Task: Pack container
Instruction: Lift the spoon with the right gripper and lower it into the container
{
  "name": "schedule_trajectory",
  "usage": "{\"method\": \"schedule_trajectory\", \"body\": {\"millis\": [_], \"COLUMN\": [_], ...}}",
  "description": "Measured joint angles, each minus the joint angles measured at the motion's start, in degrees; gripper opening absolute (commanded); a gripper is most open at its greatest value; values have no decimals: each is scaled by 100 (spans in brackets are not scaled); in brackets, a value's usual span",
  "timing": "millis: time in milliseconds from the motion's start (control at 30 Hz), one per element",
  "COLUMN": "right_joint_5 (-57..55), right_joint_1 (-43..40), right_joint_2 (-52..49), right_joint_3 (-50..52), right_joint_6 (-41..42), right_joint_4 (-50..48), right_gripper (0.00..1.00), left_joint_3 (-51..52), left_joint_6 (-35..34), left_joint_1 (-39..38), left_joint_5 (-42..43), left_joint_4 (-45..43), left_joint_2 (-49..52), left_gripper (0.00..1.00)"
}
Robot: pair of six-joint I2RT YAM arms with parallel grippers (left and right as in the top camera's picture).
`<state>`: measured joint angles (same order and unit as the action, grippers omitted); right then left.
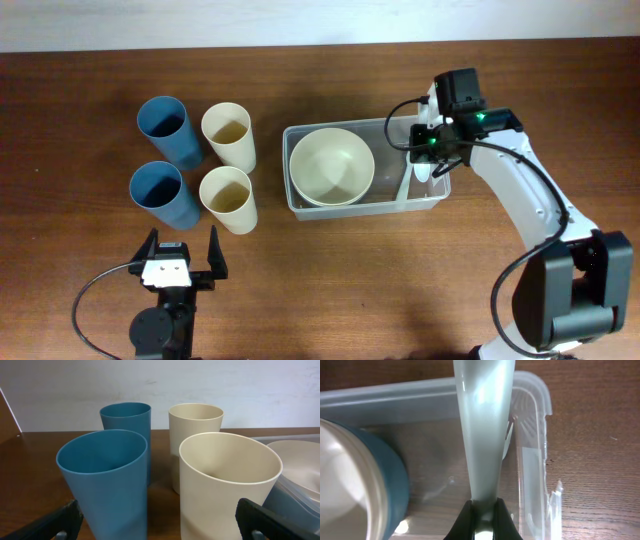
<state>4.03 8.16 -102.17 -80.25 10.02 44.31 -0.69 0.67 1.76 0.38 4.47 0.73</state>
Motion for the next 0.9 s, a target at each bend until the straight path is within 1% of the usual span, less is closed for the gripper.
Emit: {"method": "schedule_trajectory", "body": {"millis": [467,833,900], "right_joint_5": [-2,-181,-223], "right_joint_1": [0,4,4], "right_joint_2": [-22,-22,-22], "right_joint_3": [-2,-2,-2], "right_joint_6": [-74,-103,-92], "right_joint_4": [138,520,579], "right_gripper": [4,4,11], "left_joint_3": [0,0,0], "left_joint_6": [0,0,0], "left_joint_1": [0,0,0], "left_joint_5": [0,0,0], "left_joint_4": [0,0,0], "left_joint_2": [0,0,0], "left_gripper": [100,100,100]}}
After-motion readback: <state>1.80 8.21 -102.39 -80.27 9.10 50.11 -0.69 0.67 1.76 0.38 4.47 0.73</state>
